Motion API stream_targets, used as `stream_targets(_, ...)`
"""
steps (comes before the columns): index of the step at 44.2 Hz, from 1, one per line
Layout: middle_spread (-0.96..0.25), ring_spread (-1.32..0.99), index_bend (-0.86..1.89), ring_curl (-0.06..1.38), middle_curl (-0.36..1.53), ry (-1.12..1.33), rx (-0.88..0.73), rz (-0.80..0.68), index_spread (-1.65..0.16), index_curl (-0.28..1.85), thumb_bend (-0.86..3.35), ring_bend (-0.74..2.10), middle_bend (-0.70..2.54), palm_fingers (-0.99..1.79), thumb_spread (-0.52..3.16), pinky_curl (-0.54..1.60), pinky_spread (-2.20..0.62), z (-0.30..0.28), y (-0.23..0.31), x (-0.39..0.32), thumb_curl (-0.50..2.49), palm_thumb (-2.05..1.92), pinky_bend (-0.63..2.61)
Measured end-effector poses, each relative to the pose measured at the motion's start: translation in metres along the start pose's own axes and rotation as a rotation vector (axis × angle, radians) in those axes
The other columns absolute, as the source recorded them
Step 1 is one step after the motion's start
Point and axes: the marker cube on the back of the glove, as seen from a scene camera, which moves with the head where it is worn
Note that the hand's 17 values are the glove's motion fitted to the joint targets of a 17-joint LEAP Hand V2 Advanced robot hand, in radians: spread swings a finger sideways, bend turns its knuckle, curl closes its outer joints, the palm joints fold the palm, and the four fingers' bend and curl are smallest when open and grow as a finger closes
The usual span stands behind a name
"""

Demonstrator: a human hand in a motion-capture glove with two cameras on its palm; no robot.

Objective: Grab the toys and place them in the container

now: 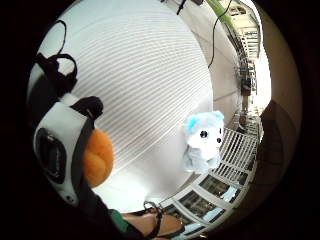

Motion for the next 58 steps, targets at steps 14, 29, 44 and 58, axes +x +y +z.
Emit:
stream_targets(14, -0.36, -0.43, 0.23, 0.45, 0.53, -0.023, 0.148, 0.03, -0.31, 0.4, 0.15, 0.95, 0.6, 1.01, 0.7, 0.35, -0.46, -0.121, 0.04, -0.023, 0.62, 0.67, 0.89)
stream_targets(29, -0.41, -0.46, 0.13, 0.43, 0.53, -0.047, 0.302, -0.085, -0.34, 0.4, 0.09, 0.91, 0.51, 0.98, 0.78, 0.37, -0.44, -0.227, 0.081, -0.089, 0.69, 0.65, 0.94)
stream_targets(44, -0.44, -0.46, 0.13, 0.42, 0.56, -0.016, 0.353, -0.262, -0.35, 0.39, 0.06, 0.91, 0.49, 0.96, 0.85, 0.37, -0.44, -0.258, 0.134, -0.219, 0.74, 0.65, 0.95)
stream_targets(58, -0.45, -0.46, 0.12, 0.42, 0.58, 0.024, 0.349, -0.328, -0.36, 0.37, 0.03, 0.91, 0.46, 0.95, 0.91, 0.37, -0.43, -0.245, 0.173, -0.309, 0.78, 0.66, 0.97)
